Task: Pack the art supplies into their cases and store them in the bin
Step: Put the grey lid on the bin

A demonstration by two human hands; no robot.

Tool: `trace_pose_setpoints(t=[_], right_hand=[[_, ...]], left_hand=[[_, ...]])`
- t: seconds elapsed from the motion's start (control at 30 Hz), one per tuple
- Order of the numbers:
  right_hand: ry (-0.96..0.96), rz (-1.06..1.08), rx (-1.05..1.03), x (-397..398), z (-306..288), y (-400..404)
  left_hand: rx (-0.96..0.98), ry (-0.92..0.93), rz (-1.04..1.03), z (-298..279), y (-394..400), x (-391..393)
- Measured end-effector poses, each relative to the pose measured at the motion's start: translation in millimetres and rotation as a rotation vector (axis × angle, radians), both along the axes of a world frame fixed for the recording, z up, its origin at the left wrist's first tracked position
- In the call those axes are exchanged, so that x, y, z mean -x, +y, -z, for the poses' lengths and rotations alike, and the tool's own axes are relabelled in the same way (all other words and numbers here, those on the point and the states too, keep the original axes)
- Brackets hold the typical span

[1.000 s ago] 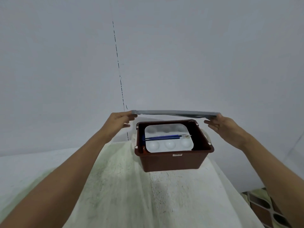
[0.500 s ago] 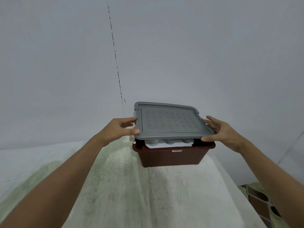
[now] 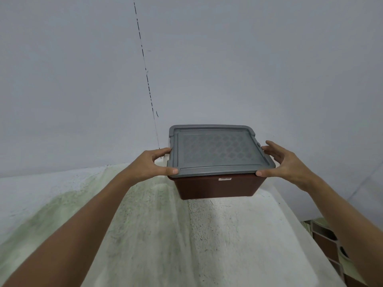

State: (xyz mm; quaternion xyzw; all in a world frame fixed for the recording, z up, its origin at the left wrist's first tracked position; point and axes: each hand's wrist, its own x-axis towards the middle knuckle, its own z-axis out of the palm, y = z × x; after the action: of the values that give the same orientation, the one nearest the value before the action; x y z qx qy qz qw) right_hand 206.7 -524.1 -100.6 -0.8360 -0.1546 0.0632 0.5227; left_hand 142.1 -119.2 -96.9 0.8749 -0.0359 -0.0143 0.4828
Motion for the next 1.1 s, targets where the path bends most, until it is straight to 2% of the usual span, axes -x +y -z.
trace_pose_setpoints(t=[0.23, 0.37, 0.47, 0.57, 0.67, 0.83, 1.1], right_hand=[[-0.05, 0.016, 0.138, 1.8, 2.9, -6.2], [-0.031, 0.052, 0.077, -0.7, 3.9, -5.8], [-0.021, 0.163, 0.057, -9.9, 6.6, 4.2], [0.089, 0.262, 0.012, -21.0, 9.4, 12.9], [0.236, 0.252, -0.093, -30.7, 16.3, 13.0], [0.233, 0.297, -0.207, -31.3, 17.1, 15.3], [0.02, 0.357, 0.025, -20.0, 4.2, 28.4]], left_hand=[[-0.068, 0.033, -0.066, 6.2, -2.0, 2.8], [-0.008, 0.0, -0.182, 4.4, -5.8, 0.3], [-0.046, -0.029, -0.297, 4.0, -9.8, -8.2], [-0.011, 0.111, -0.37, 5.5, -15.4, -15.2], [0.103, 0.21, -0.41, 4.1, -26.1, -14.4], [0.096, 0.115, -0.5, 5.2, -36.5, -14.6], [-0.115, -0.071, -0.53, 1.4, -50.4, -15.1]])
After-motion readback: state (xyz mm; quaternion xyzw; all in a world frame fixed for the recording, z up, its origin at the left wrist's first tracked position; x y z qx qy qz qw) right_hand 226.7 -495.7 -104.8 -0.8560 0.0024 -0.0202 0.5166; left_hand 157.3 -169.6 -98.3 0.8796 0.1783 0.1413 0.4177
